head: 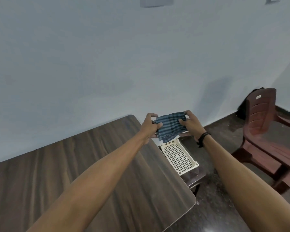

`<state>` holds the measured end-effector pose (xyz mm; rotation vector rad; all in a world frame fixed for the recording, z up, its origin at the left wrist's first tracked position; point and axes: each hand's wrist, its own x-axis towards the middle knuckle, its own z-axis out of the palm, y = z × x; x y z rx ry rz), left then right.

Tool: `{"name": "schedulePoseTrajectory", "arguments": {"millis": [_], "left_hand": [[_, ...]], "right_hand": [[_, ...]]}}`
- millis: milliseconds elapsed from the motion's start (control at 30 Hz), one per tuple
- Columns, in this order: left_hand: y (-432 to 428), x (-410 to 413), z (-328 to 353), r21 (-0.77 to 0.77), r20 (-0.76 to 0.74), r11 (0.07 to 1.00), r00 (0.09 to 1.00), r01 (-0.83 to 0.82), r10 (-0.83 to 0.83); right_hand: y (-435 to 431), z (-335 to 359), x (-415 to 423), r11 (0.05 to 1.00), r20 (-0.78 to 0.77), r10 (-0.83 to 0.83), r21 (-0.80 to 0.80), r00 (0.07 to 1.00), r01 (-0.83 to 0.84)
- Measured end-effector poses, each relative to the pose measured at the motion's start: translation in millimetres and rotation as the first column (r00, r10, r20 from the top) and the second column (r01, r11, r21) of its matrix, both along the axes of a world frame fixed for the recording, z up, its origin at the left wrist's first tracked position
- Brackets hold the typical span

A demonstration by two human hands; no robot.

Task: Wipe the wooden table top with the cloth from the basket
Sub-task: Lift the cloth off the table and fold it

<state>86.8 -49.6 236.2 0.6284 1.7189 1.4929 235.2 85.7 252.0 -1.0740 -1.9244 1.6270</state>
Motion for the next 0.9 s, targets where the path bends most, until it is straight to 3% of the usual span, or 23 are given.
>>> {"name": "schedulePoseTrajectory", "arguments": {"millis": [233, 500, 633, 900], "left_hand": [[77, -10, -56, -0.106, 0.041, 0.991, 0.995, -0.086, 0.091], [164, -12, -144, -0.307, 0.045, 0.912, 0.953, -0.273, 0.3], [197, -7, -197, -0.392, 0.039, 0.86, 0.928, -0.328, 0.371], [247, -10, -300, -0.508, -0.017, 0.788, 0.919, -0.348, 0.394]], "right_hand": [[96, -67, -25, 0.993, 0.159, 0.061, 0.087, 0.985, -0.076], [194, -163, -40, 0.97, 0.275, 0.241, -0.093, 0.931, -0.224], [235, -223, -46, 0.949, 0.361, 0.314, -0.105, 0.878, -0.297], [281, -331, -59, 0.945, 0.484, 0.325, -0.126, 0.812, -0.303]]}}
